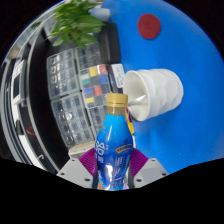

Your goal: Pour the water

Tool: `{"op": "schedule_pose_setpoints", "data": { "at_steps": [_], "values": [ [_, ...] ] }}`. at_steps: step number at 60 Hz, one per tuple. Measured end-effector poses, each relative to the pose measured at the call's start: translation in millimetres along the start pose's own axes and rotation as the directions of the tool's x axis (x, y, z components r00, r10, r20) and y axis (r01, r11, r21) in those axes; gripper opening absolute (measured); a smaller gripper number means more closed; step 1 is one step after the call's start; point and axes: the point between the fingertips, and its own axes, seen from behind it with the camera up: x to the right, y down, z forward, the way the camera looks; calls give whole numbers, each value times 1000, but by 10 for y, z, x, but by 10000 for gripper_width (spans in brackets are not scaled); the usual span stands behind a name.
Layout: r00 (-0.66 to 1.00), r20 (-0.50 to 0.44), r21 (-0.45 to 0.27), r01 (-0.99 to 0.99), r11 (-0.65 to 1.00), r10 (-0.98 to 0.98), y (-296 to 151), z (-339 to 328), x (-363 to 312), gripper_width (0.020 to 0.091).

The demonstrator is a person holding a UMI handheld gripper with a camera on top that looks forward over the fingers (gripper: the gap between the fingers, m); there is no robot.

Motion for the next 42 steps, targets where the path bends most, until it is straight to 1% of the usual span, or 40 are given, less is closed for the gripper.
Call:
{"op": "schedule_pose_setpoints", "data": {
  "at_steps": [5, 9, 15, 20, 22, 25, 29, 30, 33, 36, 38, 42],
  "values": [
    [997, -15, -13, -81, 997, 81, -45, 73, -4, 409],
    [994, -22, -19, -107, 994, 107, -41, 42, 18, 407],
    [995, -46, -32, -89, 996, 87, -21, 62, 50, 408],
    [998, -54, -42, -27, 999, 25, 10, 46, 53, 410],
    [998, -61, -52, 28, 998, -31, 23, 13, 46, 408],
    [989, -47, -66, 140, 988, -143, 17, 1, -21, 409],
    [932, -22, -69, 360, 930, -362, -37, -70, -167, 408],
    [908, -37, -76, 414, 907, -418, -50, -101, -228, 409],
    [798, -64, -52, 597, 801, -599, -181, -147, -375, 411],
    [655, -84, -14, 753, 658, -751, -372, -206, -593, 409],
    [557, -101, 9, 829, 559, -825, -510, -259, -724, 413],
    [382, -150, 50, 924, 379, -912, -741, -322, -1017, 412]
  ]
}}
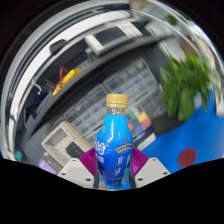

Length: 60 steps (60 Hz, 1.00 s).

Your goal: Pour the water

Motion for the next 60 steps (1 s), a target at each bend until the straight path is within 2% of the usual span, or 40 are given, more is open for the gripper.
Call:
{"op": "schedule_pose_setpoints", "data": {
  "at_steps": [4, 9, 14, 17, 31, 43, 48, 50, 60],
  "values": [
    [985, -45, 51, 169, 984, -167, -270, -27, 179, 412],
    [925, -150, 107, 365, 925, -348, -638, -62, 464, 413],
    [843, -231, 99, 517, 850, -486, -792, -48, 839, 423],
    [805, -266, 61, 563, 824, -530, -819, -34, 1057, 422],
    [786, -310, -5, 561, 828, -535, -608, 184, 1952, 422],
    [780, -302, -39, 564, 825, -548, -297, 396, 2321, 421],
    [765, -295, -74, 578, 812, -572, -98, 459, 2462, 432],
    [759, -298, -32, 599, 800, -579, -145, 462, 2420, 438],
    [762, -310, -18, 593, 805, -569, -116, 405, 2425, 461]
  ]
}}
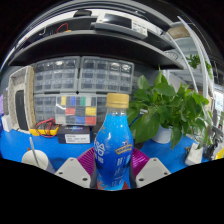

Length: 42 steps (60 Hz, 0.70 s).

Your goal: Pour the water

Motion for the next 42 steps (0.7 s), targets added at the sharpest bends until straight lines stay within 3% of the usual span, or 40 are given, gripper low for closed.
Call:
{"op": "schedule_pose_setpoints", "data": {
  "at_steps": [12, 15, 20, 42],
  "values": [
    [1000, -14, -11, -25, 1000, 25, 34, -73, 37, 554],
    [999, -27, -31, -29, 999, 28, 68, -84, 55, 672],
    [998, -50, -52, -28, 998, 26, 133, -148, 79, 732],
    [999, -42, -129, -24, 991, 18, 265, -1168, -287, 729]
  ]
}}
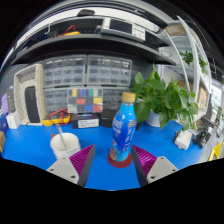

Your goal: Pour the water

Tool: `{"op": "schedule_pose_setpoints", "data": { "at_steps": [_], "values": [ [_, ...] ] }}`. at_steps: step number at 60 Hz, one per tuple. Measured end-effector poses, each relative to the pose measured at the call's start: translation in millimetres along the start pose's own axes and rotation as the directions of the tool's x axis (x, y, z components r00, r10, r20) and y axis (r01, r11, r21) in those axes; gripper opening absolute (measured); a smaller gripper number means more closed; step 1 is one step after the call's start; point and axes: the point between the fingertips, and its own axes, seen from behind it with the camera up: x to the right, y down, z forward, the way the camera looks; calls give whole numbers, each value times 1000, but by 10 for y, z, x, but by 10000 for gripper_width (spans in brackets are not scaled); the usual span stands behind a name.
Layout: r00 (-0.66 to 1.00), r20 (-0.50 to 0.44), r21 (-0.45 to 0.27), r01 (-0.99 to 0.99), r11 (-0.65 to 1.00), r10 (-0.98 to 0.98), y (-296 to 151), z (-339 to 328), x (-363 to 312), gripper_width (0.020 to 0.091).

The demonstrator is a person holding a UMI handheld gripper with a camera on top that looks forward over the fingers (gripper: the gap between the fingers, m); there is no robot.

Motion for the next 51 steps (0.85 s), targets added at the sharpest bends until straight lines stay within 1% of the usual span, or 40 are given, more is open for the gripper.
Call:
{"op": "schedule_pose_setpoints", "data": {
  "at_steps": [5, 10, 13, 16, 22, 28, 38, 51],
  "values": [
    [999, 41, -6, 10, 1000, -9, -113, -328, -272, 734],
    [996, 86, 14, -2, 1000, 1, -306, -636, -614, 731],
    [991, 129, 25, -18, 1000, 15, -424, -835, -833, 733],
    [986, 165, 44, -32, 999, 25, -543, -1017, -1040, 746],
    [980, 201, 80, -30, 996, 14, -739, -1330, -1343, 744],
    [970, 242, 100, -23, 995, -2, -830, -1592, -1597, 743],
    [957, 287, 117, 5, 993, -39, -866, -1883, -1901, 744],
    [958, 284, 113, 10, 994, -42, -824, -2002, -2001, 743]
  ]
}}
